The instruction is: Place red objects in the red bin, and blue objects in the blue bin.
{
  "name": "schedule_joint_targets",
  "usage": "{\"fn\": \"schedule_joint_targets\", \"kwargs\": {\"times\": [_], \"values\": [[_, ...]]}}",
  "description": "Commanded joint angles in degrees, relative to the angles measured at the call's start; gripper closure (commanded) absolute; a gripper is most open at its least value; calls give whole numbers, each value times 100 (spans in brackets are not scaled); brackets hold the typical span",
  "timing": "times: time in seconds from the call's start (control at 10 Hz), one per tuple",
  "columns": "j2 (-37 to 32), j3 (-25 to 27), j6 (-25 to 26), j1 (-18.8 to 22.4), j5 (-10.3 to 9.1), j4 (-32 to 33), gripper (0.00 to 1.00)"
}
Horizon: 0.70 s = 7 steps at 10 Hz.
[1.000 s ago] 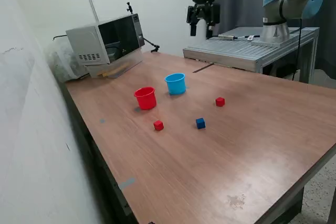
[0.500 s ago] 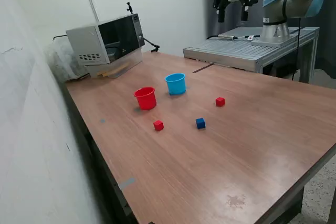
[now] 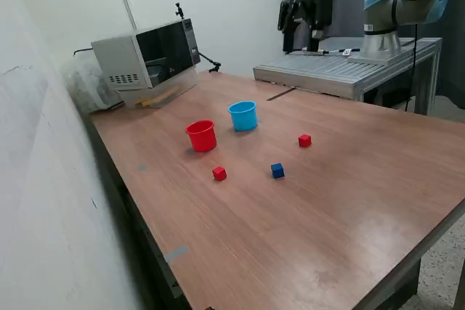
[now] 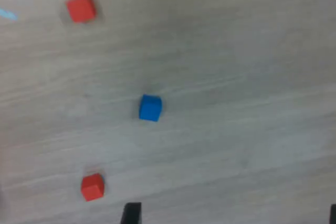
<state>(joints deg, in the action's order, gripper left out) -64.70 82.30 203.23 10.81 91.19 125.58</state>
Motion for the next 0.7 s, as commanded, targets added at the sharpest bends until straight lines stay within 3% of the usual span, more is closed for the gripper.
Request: {"fn": "schedule_joint_targets", "kwargs": {"times": [0.0, 0.2, 0.6], "values": [[1078, -583, 164, 0, 30, 28, 0], [1703, -645, 339, -53, 188, 72, 0], [2188, -926, 340, -71, 197, 116, 0]]}}
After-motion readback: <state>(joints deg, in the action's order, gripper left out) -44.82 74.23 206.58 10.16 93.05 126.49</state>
